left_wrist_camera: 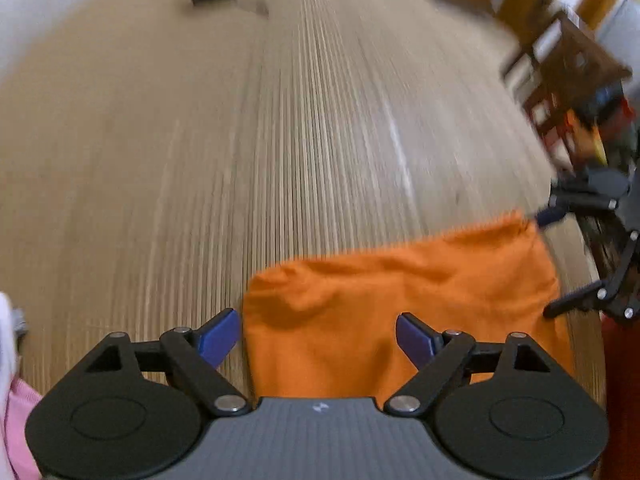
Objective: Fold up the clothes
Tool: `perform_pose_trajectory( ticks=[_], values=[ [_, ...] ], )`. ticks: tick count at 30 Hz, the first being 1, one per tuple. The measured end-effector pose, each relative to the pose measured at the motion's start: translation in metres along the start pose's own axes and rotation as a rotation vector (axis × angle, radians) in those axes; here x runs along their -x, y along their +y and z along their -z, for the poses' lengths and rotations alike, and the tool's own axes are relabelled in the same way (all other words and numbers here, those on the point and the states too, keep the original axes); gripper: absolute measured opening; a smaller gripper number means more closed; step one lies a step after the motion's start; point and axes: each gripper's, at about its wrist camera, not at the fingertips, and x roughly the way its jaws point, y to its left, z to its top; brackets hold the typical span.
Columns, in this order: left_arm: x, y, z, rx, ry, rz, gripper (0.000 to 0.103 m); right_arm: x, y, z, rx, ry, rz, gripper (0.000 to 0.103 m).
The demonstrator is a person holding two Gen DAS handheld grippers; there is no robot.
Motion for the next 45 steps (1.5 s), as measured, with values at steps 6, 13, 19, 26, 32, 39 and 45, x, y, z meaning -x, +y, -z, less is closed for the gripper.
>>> perform_pose_trajectory(
  ticks=[6, 13, 19, 26, 32, 39, 45],
  values=[
    [-0.013, 0.017, -0.029, -0.016, 0.051, 0.043, 0.092, -0.01, -0.001, -0.006, -0.026, -0.029, -0.03, 0.056],
    [-0.009, 0.007, -0.035, -0.14, 0.072, 0.003, 0.015, -0.005, -0.001, -0.01, 0.027, -0.001, -0.072, 0.015],
    [-0.006, -0.013, -0.033, -0.23, 0.047, -0.057, 0.015, -0.008, -0.01, -0.014, 0.02, -0.008, -0.067, 0.014],
    [0.001, -0.022, -0.047, -0.323, 0.026, -0.102, 0.004, -0.005, -0.029, -0.024, 0.014, -0.048, -0.05, 0.013],
    [0.014, -0.012, -0.089, -0.347, -0.057, -0.119, 0.003, 0.003, -0.055, -0.061, 0.106, -0.121, 0.012, 0.012],
    [0.057, -0.015, -0.107, -0.328, -0.201, -0.159, 0.003, 0.034, -0.076, -0.117, 0.228, -0.214, 0.031, 0.012],
    [0.115, -0.063, -0.043, -0.241, -0.352, -0.24, 0.003, 0.071, -0.034, -0.104, 0.425, -0.198, -0.068, 0.012]
  ],
)
